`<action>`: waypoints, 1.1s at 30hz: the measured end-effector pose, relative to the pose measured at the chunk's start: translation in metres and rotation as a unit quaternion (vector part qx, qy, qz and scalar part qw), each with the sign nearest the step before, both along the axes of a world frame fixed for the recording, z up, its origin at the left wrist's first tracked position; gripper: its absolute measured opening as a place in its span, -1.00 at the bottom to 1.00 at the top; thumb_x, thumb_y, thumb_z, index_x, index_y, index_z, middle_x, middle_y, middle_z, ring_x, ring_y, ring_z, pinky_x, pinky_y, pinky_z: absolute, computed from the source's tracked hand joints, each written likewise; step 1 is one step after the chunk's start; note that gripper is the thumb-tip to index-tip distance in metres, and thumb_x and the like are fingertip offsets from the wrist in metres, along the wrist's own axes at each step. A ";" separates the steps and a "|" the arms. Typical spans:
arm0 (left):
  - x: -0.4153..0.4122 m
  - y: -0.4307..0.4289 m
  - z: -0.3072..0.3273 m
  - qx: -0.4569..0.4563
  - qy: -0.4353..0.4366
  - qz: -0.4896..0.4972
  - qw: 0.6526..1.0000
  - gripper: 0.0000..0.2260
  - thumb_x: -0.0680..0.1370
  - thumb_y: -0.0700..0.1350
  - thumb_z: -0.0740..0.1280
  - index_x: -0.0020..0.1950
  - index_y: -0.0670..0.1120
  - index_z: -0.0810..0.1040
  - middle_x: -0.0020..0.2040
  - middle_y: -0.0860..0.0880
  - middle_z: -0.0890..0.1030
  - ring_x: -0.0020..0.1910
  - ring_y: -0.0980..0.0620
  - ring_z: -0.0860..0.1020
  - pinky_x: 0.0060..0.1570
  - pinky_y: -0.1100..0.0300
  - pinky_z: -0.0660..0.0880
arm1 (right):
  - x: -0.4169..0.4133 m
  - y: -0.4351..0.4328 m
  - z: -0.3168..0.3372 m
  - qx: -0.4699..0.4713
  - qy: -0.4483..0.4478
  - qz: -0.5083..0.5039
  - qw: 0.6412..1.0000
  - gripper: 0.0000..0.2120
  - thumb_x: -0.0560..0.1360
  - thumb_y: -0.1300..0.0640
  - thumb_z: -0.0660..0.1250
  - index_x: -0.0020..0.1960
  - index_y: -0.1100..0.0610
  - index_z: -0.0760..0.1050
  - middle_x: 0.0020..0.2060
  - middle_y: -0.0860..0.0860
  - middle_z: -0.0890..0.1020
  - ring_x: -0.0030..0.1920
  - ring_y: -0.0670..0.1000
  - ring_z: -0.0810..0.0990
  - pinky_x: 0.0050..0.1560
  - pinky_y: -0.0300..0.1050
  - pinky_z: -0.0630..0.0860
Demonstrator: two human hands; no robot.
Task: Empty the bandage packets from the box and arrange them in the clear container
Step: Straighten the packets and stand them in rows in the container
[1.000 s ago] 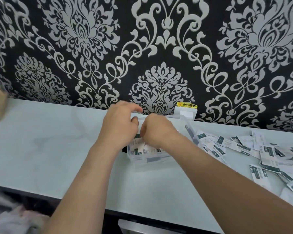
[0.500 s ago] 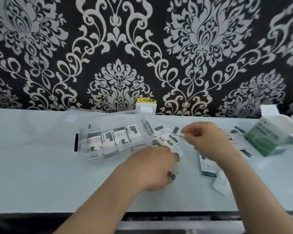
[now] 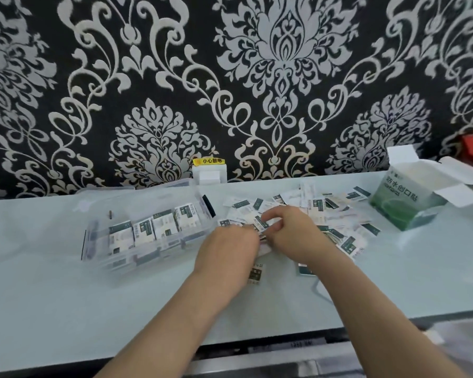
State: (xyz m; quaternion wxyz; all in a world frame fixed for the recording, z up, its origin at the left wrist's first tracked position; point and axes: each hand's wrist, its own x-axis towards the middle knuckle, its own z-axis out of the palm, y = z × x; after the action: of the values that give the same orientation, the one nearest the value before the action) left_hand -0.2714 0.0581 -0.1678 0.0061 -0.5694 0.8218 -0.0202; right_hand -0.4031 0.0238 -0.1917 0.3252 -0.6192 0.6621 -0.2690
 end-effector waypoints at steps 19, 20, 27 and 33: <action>0.030 -0.011 0.015 -0.230 0.273 0.019 0.934 -0.91 0.57 -0.09 0.29 -0.06 -0.08 0.55 -0.47 0.01 0.41 -0.48 -0.11 0.34 -0.41 0.11 0.29 | 0.014 -0.035 0.003 0.028 0.145 -0.028 0.989 -0.91 0.43 0.23 0.35 -0.20 0.16 0.44 -0.27 0.05 0.53 -0.25 0.07 0.51 -0.38 -0.17 0.31; 0.028 -0.011 0.016 -0.214 0.286 0.026 0.934 -0.88 0.59 -0.07 0.26 0.02 -0.07 0.54 -0.43 0.00 0.46 -0.43 -0.13 0.40 -0.38 0.08 0.34 | 0.011 -0.033 0.006 0.029 0.124 -0.029 0.991 -0.82 0.44 0.23 0.35 -0.27 0.15 0.37 -0.35 0.04 0.48 -0.32 0.05 0.45 -0.41 -0.18 0.27; 0.020 -0.016 0.028 -0.224 0.426 0.018 0.877 -0.91 0.56 -0.10 0.36 -0.01 0.00 0.66 -0.26 0.08 0.67 -0.30 0.06 0.59 -0.23 0.10 0.54 | -0.015 0.003 0.038 0.071 -0.226 -0.010 0.971 -0.84 0.57 0.28 0.26 -0.04 0.36 0.56 -0.30 0.11 0.67 -0.39 -0.07 0.60 -0.45 -0.29 0.44; -0.015 -0.016 0.008 -0.179 0.386 -0.069 0.903 -0.74 0.41 -0.23 0.29 0.02 -0.09 0.69 0.07 0.00 0.68 0.04 0.05 0.58 0.11 0.16 0.49 | -0.018 0.018 0.050 0.140 -0.538 0.008 0.831 -0.70 0.65 0.13 0.13 0.03 0.31 0.56 -0.20 0.21 0.68 -0.23 0.12 0.69 -0.17 -0.03 0.65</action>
State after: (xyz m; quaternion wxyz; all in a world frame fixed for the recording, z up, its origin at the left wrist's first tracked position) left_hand -0.2860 0.0419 -0.1597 -0.4145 -0.4661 0.7798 0.0541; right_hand -0.4213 0.0415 -0.1420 0.7157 -0.3295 0.4081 -0.4611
